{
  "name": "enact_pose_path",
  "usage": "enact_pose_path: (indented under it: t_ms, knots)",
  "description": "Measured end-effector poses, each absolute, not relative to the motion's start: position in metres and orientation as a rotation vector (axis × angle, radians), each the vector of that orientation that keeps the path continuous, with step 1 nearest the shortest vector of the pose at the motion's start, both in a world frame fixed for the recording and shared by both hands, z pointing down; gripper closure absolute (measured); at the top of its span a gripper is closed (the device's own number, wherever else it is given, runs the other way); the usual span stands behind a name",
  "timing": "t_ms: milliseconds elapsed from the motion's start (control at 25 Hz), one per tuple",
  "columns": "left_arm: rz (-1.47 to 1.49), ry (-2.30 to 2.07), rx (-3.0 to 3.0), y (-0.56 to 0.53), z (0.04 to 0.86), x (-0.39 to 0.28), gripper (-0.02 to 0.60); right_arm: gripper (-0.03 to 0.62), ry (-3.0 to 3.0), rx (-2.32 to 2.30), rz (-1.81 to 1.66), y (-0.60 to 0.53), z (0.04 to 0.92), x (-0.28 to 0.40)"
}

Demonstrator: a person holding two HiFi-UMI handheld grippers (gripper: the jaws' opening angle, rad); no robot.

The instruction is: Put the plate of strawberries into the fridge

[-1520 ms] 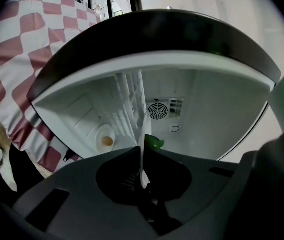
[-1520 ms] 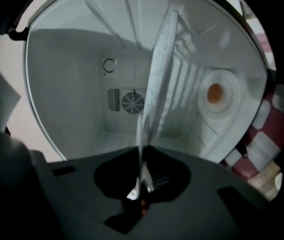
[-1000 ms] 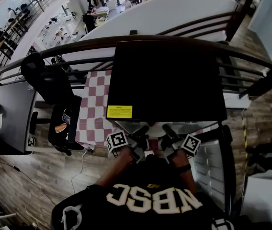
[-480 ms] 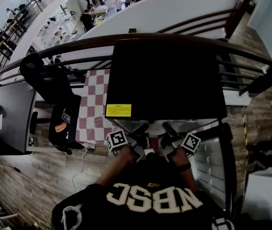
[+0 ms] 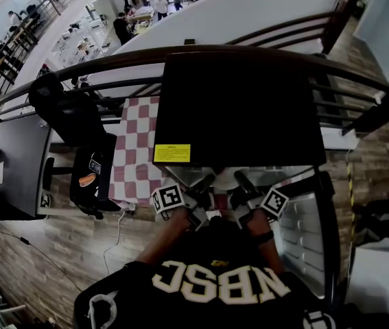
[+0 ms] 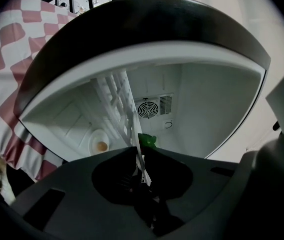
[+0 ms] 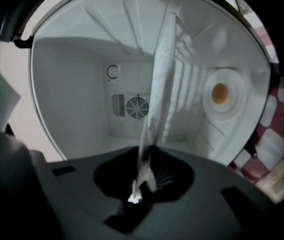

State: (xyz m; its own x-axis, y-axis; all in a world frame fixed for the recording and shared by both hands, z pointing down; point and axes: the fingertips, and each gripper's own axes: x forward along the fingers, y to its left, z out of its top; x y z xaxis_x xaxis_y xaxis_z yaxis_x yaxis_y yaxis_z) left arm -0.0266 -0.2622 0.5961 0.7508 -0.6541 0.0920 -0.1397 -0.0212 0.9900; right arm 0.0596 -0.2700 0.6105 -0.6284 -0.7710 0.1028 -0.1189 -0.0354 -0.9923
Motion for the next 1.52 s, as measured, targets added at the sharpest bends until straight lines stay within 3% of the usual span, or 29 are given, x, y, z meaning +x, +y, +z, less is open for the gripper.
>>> enact_pose_path:
  t_ms: [200,400,560,880,1520]
  knots:
    - [-0.492,-0.615,1.599,-0.261,0.583,-0.023,0.442,0.517,1.696,-0.919,-1.718,-0.269,0.609,0.059]
    - [-0.508,-0.625,1.587,-0.258,0.584,-0.025,0.428,0.383,1.742,-0.947,-1.696,-0.266,0.605,0.058]
    - [-0.477,-0.653,1.62,-0.256,0.588,-0.025,0.416,0.335,1.777,-1.004,-1.653,-0.264,0.603,0.063]
    - [-0.424,-0.74,1.672,-0.249,0.592,-0.033,0.375,0.326,1.74,-1.018,-1.63,-0.255,0.605,0.073]
    - [-0.308,-0.804,1.721,-0.202,0.611,-0.041,0.374,0.327,1.897,-1.116,-1.6,-0.21,0.625,0.071]
